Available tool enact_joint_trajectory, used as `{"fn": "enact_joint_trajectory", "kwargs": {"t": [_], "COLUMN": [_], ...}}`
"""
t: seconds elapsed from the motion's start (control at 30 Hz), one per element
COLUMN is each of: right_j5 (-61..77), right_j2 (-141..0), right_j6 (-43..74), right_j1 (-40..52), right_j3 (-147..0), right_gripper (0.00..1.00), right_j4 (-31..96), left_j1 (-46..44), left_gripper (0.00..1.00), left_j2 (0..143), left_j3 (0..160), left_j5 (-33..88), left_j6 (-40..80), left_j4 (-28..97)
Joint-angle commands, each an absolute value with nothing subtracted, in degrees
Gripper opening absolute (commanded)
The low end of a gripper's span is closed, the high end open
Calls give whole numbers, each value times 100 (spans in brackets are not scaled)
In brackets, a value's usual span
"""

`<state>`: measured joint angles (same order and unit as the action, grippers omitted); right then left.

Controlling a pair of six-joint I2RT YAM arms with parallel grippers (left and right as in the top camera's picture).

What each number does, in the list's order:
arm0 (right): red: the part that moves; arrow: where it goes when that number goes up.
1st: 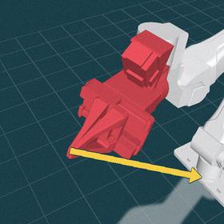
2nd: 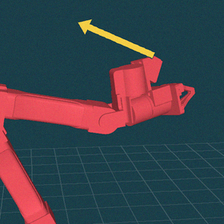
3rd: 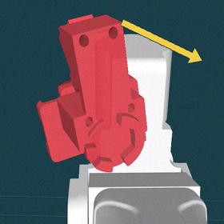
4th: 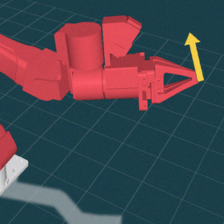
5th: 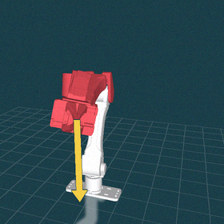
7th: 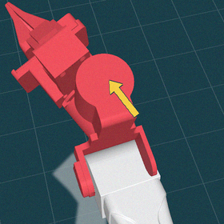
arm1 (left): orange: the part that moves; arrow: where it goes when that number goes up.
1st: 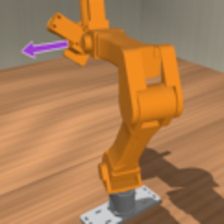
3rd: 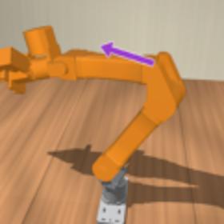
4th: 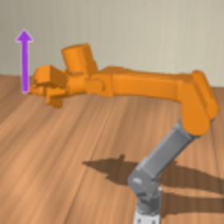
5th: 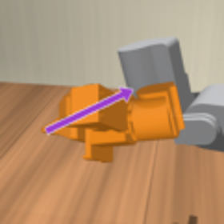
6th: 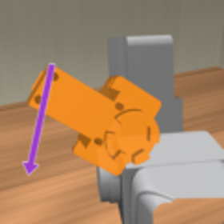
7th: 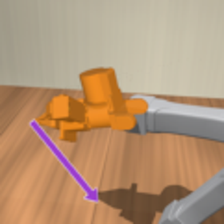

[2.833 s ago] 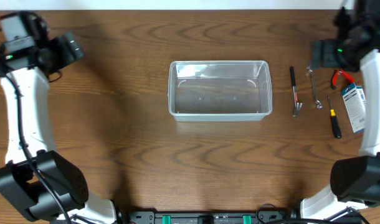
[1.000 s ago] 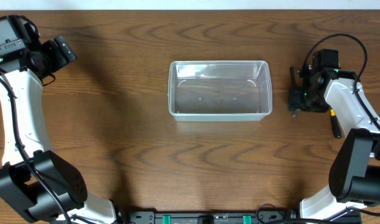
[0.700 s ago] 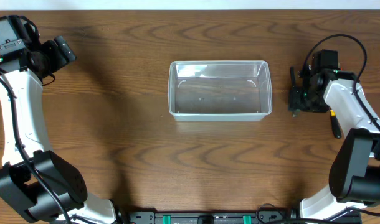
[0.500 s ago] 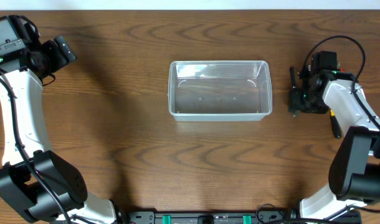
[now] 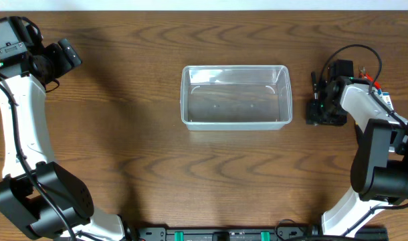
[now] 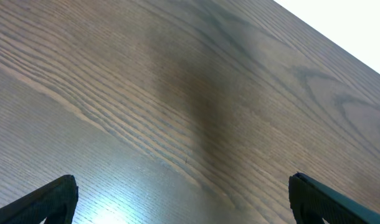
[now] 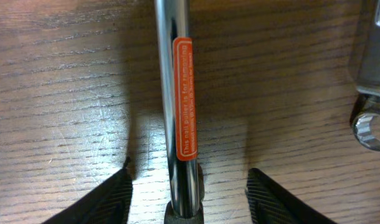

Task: Pack container
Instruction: 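Lower the right gripper onto the orange-labeled hammer and grasp it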

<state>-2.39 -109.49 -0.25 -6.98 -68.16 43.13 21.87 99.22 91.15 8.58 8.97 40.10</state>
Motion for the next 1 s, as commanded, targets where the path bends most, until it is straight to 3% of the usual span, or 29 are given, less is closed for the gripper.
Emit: {"fn": "enact_joint_trajectory", "kwargs": {"t": [0.0,0.97], "right_j5": [-301,-303], "right_j2": [-10965,-10984], "right_j6": [89,340], "right_j1": [-720,-720], "right_j3": [-6799,-6777], "right_gripper": [55,54], "right_j4": [4278,4283], "left_j1": [2196,2196], "left_gripper": [98,98], "left_j2": [9880,9880], "left_j3": [9196,9196], "left_j5": [810,810], "left_j6": [864,864], "left_j4": [4025,4025]}}
